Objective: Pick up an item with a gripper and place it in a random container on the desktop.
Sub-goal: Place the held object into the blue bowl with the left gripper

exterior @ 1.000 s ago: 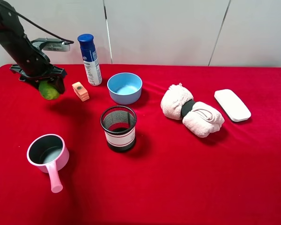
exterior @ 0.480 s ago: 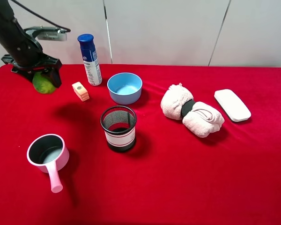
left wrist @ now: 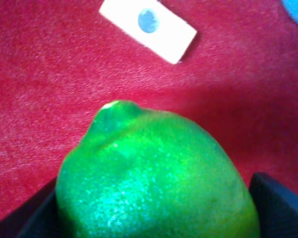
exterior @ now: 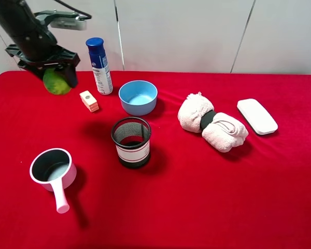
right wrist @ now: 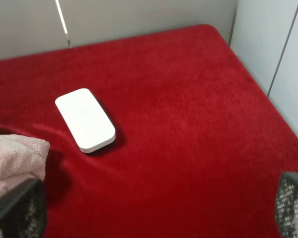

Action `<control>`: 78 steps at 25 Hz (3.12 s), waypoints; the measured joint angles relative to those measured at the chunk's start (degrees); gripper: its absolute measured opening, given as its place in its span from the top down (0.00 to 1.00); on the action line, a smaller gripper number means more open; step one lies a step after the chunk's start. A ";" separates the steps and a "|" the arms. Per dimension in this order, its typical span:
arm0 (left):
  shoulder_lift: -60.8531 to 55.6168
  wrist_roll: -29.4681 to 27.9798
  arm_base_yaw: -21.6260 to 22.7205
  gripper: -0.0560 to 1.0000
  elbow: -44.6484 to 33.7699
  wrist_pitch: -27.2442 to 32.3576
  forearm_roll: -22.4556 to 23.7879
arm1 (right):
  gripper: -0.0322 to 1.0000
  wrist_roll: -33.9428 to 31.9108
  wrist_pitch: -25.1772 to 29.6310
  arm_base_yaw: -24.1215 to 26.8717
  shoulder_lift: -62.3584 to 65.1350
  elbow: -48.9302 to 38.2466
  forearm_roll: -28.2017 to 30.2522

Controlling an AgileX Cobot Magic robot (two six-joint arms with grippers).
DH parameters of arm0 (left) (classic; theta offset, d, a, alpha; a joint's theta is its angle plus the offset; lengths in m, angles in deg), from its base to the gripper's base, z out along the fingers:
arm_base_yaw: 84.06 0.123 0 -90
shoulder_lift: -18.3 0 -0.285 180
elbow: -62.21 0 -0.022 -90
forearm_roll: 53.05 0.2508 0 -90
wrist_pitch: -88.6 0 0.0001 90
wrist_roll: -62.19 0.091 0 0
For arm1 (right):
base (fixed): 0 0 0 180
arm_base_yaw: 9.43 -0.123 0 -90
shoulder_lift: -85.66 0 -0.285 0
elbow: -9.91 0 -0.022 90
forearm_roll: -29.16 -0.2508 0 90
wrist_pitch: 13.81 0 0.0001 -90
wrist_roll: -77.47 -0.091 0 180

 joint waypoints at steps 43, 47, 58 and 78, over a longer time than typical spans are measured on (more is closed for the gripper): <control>21.78 -9.42 -18.64 0.29 25.69 -2.91 6.24 | 0.30 0.00 0.00 0.00 0.00 0.00 0.00; 23.72 -9.33 -18.64 0.29 25.80 -5.09 6.16 | 0.30 0.00 0.00 0.00 0.00 0.00 0.00; 26.14 -7.38 -18.64 0.29 25.90 -11.03 6.03 | 0.30 0.00 0.00 0.00 0.00 0.00 0.00; 26.14 -6.46 -18.64 0.16 25.97 -12.89 6.03 | 0.30 0.00 0.00 0.00 0.00 0.00 0.00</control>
